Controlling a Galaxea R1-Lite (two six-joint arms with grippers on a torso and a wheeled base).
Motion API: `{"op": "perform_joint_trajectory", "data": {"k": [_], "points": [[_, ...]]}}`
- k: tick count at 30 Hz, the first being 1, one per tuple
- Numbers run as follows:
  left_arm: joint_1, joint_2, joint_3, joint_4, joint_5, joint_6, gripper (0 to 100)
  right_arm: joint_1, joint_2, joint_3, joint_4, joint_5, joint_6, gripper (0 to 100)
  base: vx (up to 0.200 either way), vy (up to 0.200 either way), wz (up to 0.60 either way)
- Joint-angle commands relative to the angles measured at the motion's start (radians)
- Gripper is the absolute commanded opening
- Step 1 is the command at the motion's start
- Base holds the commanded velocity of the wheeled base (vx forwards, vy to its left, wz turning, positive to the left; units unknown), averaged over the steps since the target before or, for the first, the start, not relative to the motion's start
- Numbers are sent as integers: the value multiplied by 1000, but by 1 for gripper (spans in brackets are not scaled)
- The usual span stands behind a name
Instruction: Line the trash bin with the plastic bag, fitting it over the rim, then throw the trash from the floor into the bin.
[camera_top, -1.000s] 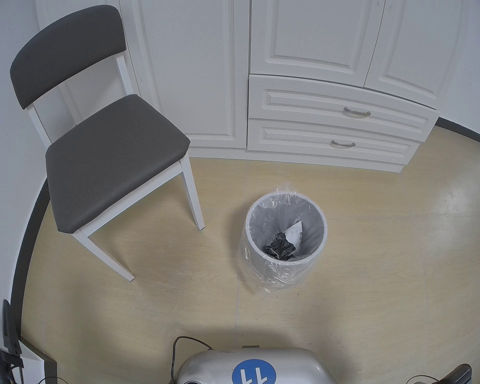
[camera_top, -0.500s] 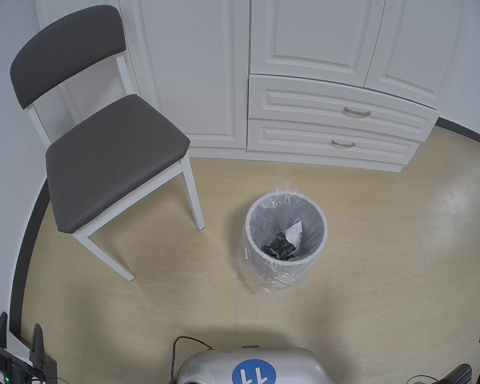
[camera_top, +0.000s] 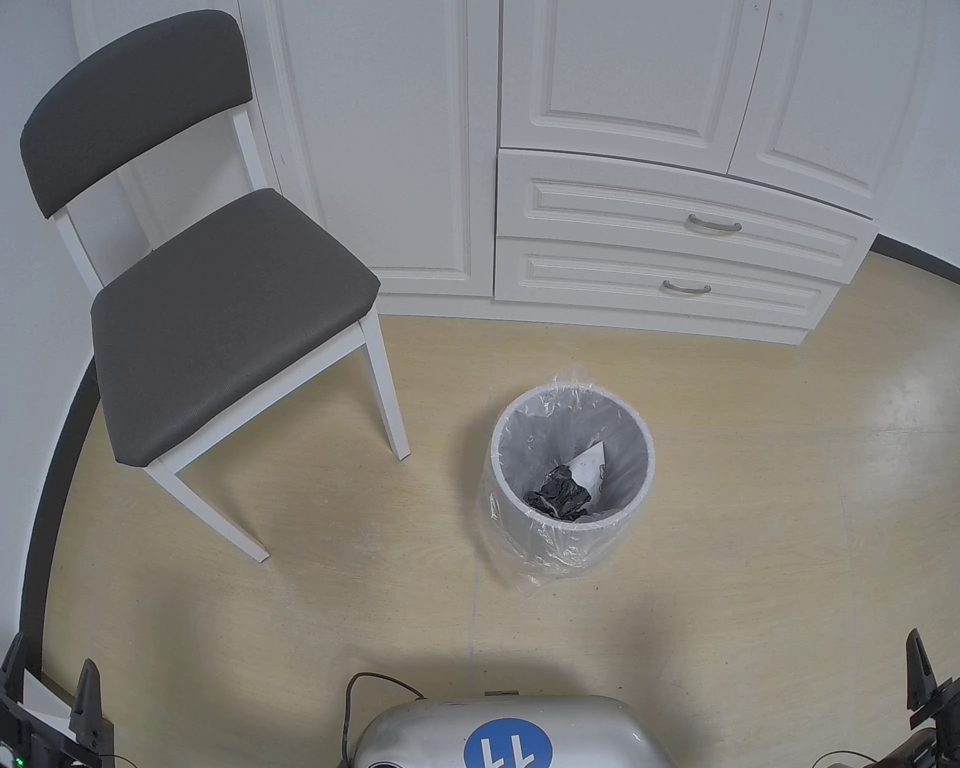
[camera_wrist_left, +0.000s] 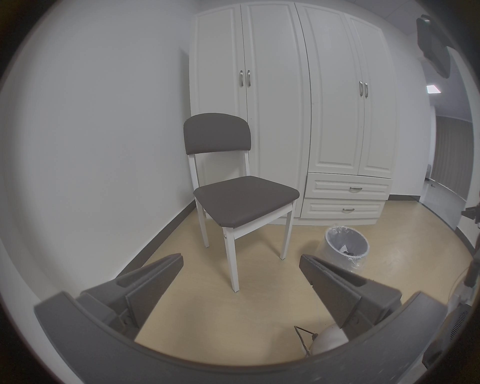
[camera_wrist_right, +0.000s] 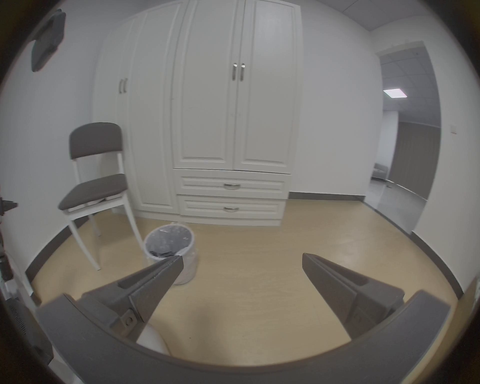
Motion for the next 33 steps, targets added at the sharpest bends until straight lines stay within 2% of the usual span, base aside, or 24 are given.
{"op": "perform_joint_trajectory", "data": {"k": [1, 4, 5, 7, 10, 12, 14, 24, 30, 33], "points": [[0, -13, 16, -1, -16, -4, 100, 0, -13, 16, -6, 58, -6, 100, 0, 0, 0], [0, -13, 16, -2, -23, -13, 100, 0, -13, 14, 4, 131, 15, 100, 0, 0, 0], [0, -13, 18, 16, -68, -11, 100, 0, -13, 14, 6, 188, 33, 100, 0, 0, 0], [-2, -13, 16, 48, -109, 16, 100, 0, -13, 13, 10, 211, 58, 100, 0, 0, 0], [-2, -13, 16, 42, -111, 35, 100, 0, -13, 16, 15, 186, 43, 100, 0, 0, 0], [-2, -13, 18, 38, -112, 35, 100, 0, -13, 17, 30, 130, -8, 100, 0, 0, 0], [-2, -13, 18, 38, -112, 33, 100, 0, -13, 16, 49, 114, 23, 100, 0, 0, 0], [-2, -13, 16, 38, -111, 27, 100, 2, -13, 14, 52, 114, 40, 100, 0, 0, 0], [0, -11, 16, 36, -89, -15, 100, 2, -13, 14, 52, 114, 40, 100, 0, 0, 0], [0, -13, 16, 38, -93, 7, 100, 2, -13, 14, 52, 113, 40, 100, 0, 0, 0]]}}
